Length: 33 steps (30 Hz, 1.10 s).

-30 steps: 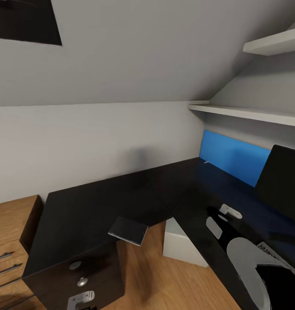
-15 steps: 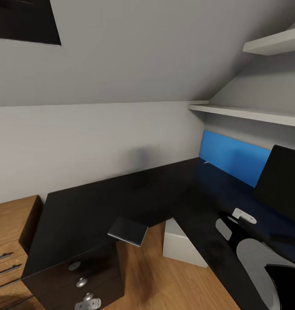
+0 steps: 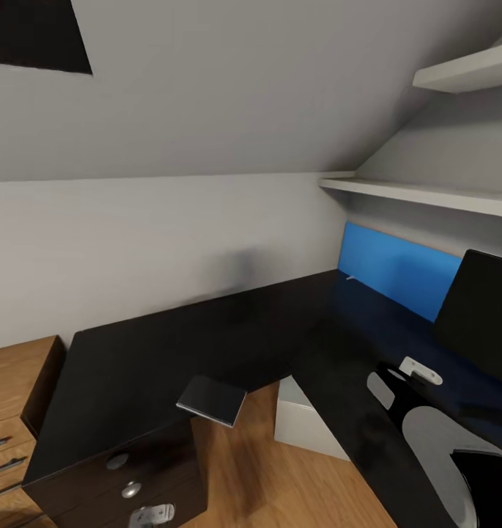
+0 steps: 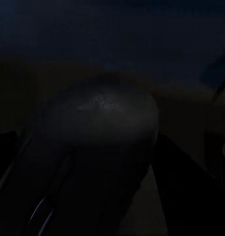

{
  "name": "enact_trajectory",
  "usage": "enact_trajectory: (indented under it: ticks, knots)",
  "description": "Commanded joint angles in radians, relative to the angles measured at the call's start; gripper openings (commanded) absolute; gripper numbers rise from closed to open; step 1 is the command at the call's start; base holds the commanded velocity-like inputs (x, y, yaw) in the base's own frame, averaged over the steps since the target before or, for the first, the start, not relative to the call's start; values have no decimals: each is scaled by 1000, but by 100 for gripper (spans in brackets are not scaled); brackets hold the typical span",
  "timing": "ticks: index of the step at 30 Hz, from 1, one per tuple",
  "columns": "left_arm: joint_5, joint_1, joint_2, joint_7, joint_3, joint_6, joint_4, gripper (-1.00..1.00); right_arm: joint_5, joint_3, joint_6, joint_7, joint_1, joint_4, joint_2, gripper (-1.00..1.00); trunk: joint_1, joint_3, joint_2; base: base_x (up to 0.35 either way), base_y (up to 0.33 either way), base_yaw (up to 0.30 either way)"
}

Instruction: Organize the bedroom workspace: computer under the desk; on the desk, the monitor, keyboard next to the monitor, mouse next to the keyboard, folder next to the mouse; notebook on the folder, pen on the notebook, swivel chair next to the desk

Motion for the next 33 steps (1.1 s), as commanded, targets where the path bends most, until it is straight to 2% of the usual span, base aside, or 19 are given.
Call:
enact_trajectory:
  ticks: [1,8,13,18,19,23,30,33]
  knots:
    - [7,-1,1,8,-3,2,-10,100,-10,-2,-10,3,-1,0,-1,-100,0,-1,-1,0,0,0]
    - [10,-1,0,15,-2,2,-22,100,-10,-1,1,9,-1,-1,-22,-100,27,-23,-50,0,0,0]
    - [10,-1,-2,17,-1,2,-22,100,-10,0,27,12,-1,-24,-22,-100,46,-39,-85,0,0,0]
    - [11,-1,-2,17,0,2,-21,100,-12,3,25,12,0,-36,-16,-100,65,-54,-120,0,0,0]
    - [11,-1,-2,17,1,2,-21,100,-10,3,24,12,1,-35,-4,-100,69,-58,-127,0,0,0]
    - [12,-1,-2,17,1,2,-21,100,-8,3,24,12,1,-33,13,-100,84,-70,-155,0,0,-23]
    - [10,-1,-2,17,3,2,-21,100,-8,2,24,27,2,-32,16,-100,111,-90,-204,0,0,-211]
    - [10,-1,-2,17,3,2,-21,100,-8,2,24,31,2,-32,15,-100,111,-89,-204,0,0,-250]
